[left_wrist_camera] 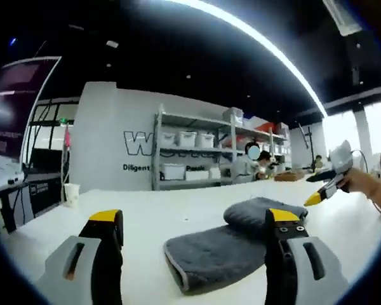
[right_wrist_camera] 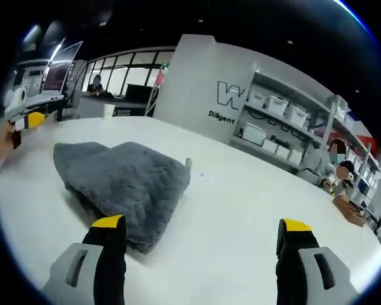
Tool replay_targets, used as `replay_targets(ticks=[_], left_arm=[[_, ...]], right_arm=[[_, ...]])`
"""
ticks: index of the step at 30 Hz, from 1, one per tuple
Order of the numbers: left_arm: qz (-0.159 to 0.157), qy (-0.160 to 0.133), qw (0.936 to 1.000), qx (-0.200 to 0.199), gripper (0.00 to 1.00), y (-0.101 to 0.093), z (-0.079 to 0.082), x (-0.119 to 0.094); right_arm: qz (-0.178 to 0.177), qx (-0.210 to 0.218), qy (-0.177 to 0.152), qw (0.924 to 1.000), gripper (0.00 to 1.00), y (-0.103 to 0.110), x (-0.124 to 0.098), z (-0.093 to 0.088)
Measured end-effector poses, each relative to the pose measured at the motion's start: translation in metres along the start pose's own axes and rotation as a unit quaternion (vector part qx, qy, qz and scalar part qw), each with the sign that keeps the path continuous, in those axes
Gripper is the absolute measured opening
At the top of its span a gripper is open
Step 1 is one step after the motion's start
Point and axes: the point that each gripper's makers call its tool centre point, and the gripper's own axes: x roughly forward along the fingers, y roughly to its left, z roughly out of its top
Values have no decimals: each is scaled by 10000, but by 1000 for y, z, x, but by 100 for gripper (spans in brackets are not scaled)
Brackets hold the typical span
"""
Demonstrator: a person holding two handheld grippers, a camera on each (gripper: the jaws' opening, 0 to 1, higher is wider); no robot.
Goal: Open the folded towel by lifting each exposed corner and separating the folded layers until the towel lies flat within the target outline without major curled edges
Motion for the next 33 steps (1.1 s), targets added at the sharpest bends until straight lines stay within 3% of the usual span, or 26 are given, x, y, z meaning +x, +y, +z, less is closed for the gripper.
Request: replay_targets(ticks=[2, 8, 12, 16, 19, 22, 27, 33], left_arm=[[-35, 103, 9993, 356, 100, -7, -1, 1], [18, 707, 9914, 1101, 100, -19, -23, 7], [-2, 717, 9917, 1064, 100, -20, -23, 6], [-7, 722, 9920, 1040, 100, -20, -23, 6], [-9, 733, 9924, 993, 100, -21, -23, 5], [2, 764, 9922, 982, 100, -19, -24, 5], [-14, 772, 9926, 940, 100, -19, -24, 5], [-83, 779, 9923, 955, 100, -22, -23, 5]], right_arm=[[26, -15, 6, 10000, 99, 2, 0, 0], [276, 100, -104, 9995, 99, 12, -1, 5], [606, 310, -261, 9973, 99, 22, 0, 10], [991, 190, -410, 9941, 90, 39, -1, 18], [1358, -212, -507, 9892, 85, 65, -2, 25], [1532, -690, -651, 9836, 68, 83, -4, 32], [1731, -1317, -700, 9735, 68, 112, -5, 34], [1753, -1824, -716, 9648, 57, 136, -2, 30]])
